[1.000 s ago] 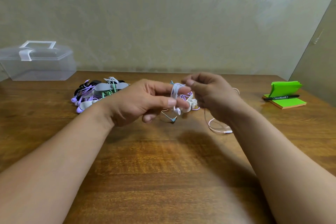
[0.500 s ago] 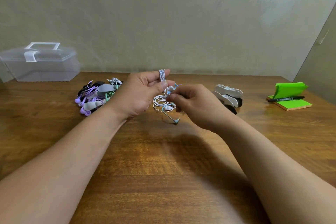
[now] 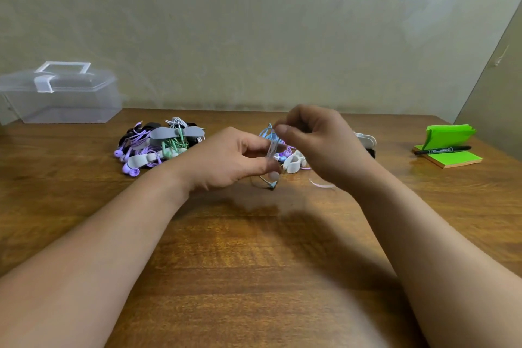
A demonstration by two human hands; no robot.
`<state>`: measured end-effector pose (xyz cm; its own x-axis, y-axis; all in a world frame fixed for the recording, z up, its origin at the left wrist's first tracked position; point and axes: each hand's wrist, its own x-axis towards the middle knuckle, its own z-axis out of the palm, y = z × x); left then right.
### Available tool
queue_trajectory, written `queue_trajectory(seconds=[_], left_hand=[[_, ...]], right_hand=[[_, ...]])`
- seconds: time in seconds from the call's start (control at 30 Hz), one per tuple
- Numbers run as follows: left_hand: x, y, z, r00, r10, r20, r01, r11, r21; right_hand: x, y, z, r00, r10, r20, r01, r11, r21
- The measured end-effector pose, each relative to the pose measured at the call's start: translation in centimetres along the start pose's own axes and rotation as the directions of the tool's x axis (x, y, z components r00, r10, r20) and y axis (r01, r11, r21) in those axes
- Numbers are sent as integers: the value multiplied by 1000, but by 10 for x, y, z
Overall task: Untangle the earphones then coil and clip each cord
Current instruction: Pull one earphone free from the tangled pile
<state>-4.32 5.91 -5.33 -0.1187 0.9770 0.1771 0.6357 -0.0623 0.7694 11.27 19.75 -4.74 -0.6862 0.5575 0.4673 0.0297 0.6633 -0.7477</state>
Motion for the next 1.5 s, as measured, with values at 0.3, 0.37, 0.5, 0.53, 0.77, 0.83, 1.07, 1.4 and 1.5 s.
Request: queue_trajectory(seconds=[0.3, 0.37, 0.5, 0.53, 0.77, 0.83, 1.07, 1.4, 1.5], left_hand=[[0, 12, -3, 998, 10, -62, -45, 805, -592], [3, 10, -4, 988, -37, -148, -62, 788, -612], [6, 2, -8, 942, -123, -313, -52, 867, -496], [7, 2, -7, 934, -128, -334, -45, 885, -463], [11, -4, -1, 903, -85, -422, -5, 979, -206], [11, -10, -2, 895, -67, -442, 4, 990, -141], [12, -16, -2, 897, -23, -442, 36, 999, 22], [-4, 18, 6, 1000, 6, -29, -10, 989, -145], [-5, 28, 12, 995, 0, -96, -30, 950, -310]], right_hand=[[-3, 17, 13, 974, 140, 178, -205, 879, 430], [-5, 15, 21, 969, 145, 202, -209, 912, 352], [-7, 5, 28, 973, 123, 197, -132, 991, 37], [-8, 3, 28, 974, 122, 189, -123, 992, -4], [-9, -6, 18, 987, 39, 154, -2, 973, -229], [-10, -8, 18, 975, 53, 215, 10, 958, -285], [-10, -11, 14, 976, 4, 219, 68, 945, -321], [0, -2, -10, 997, 79, 14, -80, 980, 184], [-1, 2, -12, 976, 156, 149, -202, 906, 372]])
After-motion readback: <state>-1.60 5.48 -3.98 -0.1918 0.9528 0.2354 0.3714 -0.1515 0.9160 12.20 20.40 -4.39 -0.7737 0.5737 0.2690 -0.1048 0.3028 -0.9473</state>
